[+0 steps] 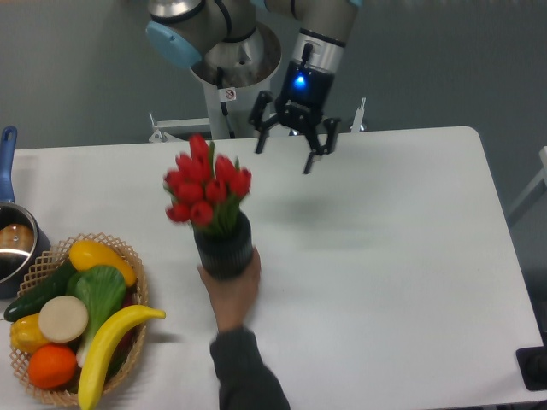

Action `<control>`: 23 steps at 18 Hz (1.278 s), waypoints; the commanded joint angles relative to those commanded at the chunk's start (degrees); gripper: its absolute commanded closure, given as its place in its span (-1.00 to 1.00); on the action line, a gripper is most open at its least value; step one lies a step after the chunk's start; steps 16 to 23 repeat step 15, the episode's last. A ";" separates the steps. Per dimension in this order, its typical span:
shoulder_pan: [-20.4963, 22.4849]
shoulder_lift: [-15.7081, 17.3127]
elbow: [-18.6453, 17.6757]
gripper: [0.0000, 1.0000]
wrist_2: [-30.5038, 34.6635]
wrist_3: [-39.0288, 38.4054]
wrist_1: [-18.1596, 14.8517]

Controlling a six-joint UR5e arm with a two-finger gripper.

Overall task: Insert the flowers into the vase
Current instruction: 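Open the gripper, release the tulips and lift away from the vase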

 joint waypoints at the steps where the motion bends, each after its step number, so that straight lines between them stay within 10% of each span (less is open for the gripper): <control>1: 0.00 -0.70 1.58 -1.00 2.29 0.00 0.00; 6: 3.68 -11.93 11.59 -1.00 17.76 0.70 0.35; 15: 2.91 -35.49 28.38 -1.00 24.10 3.41 2.10; 23: 2.91 -35.49 28.38 -1.00 24.10 3.41 2.10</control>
